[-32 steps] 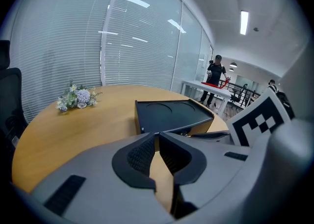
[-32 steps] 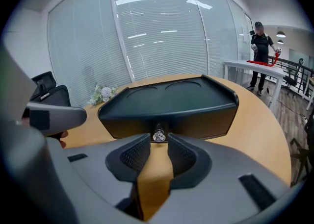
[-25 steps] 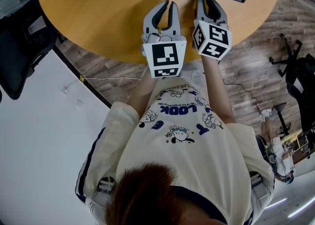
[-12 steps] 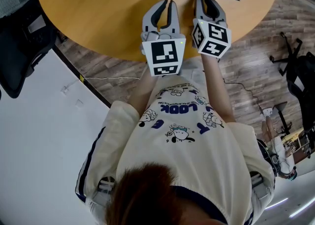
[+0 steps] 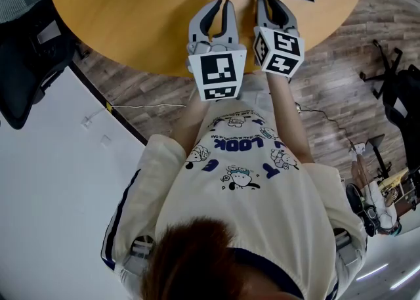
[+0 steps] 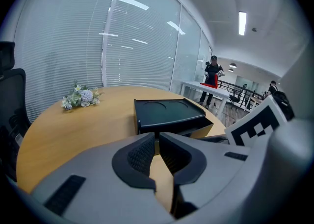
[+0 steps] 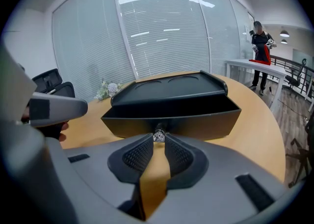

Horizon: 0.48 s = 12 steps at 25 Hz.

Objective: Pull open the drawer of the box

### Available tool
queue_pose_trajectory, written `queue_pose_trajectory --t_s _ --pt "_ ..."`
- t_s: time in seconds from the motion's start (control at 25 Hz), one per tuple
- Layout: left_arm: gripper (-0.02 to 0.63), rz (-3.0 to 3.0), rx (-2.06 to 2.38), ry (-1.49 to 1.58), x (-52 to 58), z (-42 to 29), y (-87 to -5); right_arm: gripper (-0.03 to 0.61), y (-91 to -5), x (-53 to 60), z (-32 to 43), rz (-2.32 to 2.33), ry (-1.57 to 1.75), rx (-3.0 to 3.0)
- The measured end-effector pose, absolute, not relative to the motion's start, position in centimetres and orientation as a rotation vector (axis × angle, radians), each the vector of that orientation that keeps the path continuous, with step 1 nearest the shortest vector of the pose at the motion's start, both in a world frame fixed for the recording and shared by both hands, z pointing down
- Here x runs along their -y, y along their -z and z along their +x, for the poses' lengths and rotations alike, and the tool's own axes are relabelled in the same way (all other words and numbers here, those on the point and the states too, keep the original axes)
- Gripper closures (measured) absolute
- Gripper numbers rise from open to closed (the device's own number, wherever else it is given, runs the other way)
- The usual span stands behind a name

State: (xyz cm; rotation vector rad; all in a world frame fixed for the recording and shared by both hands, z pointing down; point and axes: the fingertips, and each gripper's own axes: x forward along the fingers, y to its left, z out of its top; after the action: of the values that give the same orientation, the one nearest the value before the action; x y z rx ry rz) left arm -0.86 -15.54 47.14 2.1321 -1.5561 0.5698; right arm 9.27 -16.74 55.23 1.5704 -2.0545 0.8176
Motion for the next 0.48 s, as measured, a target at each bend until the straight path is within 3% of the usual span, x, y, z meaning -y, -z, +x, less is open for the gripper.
queue_pose_trajectory --t_s 0.48 --pt "0.574 2.136 1.573 -0.556 13.1 -0.7 -46.6 0.492 -55.3 13.7 9.3 1.548 -0.829 2.051"
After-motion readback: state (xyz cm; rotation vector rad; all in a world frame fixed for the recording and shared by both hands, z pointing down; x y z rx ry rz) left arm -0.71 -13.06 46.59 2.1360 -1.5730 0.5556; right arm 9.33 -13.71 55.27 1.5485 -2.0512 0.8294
